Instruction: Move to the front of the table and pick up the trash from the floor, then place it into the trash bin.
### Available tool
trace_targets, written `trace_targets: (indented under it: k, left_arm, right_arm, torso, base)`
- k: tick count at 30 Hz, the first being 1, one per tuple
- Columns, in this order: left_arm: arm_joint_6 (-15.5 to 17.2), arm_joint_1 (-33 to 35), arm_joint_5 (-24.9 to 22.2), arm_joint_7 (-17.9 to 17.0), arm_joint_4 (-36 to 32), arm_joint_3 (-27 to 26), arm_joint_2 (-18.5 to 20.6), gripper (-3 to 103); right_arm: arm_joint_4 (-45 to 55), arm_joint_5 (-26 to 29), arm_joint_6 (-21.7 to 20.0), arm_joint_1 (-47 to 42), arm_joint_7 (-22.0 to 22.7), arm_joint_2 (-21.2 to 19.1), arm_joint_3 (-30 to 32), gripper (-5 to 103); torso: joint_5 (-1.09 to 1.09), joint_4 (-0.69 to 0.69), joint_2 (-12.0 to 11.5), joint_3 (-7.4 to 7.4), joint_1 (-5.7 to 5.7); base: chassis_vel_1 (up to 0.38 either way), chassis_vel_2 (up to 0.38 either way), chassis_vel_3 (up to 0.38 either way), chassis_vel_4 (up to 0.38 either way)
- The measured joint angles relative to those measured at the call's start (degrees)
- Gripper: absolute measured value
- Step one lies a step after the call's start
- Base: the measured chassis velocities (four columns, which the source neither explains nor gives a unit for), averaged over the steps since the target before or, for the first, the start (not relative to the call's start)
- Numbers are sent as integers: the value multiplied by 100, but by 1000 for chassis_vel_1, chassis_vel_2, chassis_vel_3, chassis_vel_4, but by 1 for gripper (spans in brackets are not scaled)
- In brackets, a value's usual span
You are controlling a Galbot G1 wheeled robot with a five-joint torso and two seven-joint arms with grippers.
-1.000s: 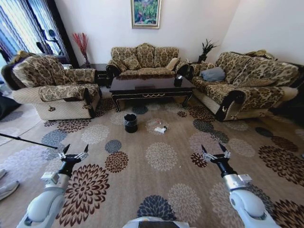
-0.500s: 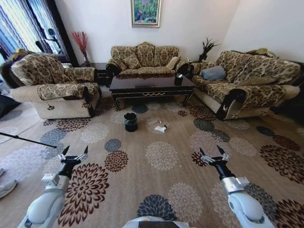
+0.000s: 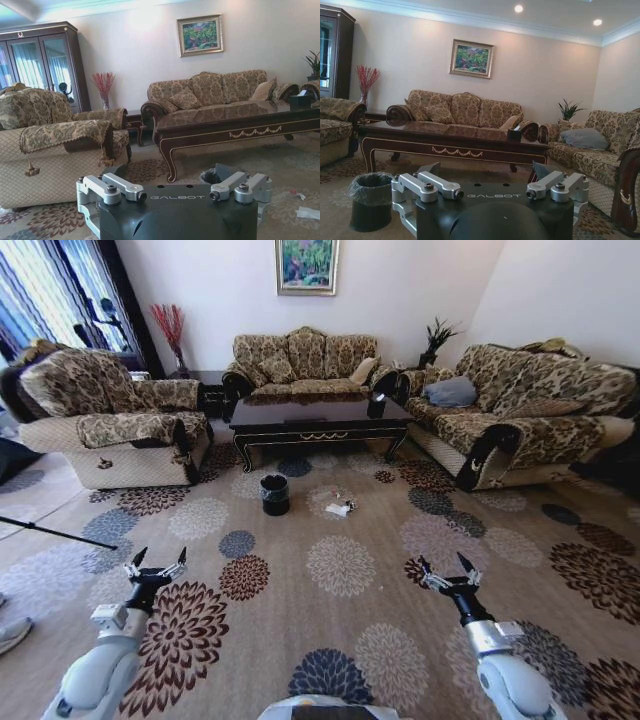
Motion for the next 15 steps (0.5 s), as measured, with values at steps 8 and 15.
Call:
trace_targets:
  k: [8,15]
  left_arm:
    - [46,14,17,-22,4,-20,-31,100]
    - [69,-29,85,-64,57,34,-77,100]
  right_arm:
    - [-95,3,23,24,-22,-14,-17,100]
    - [-158,16,34,26,-27,-28,-26,100]
  torso:
    - [0,0,-216,-123,-94]
    - [0,-1,-418,-245,-175]
  base:
    - [0,0,0,0]
    - [0,0,0,0]
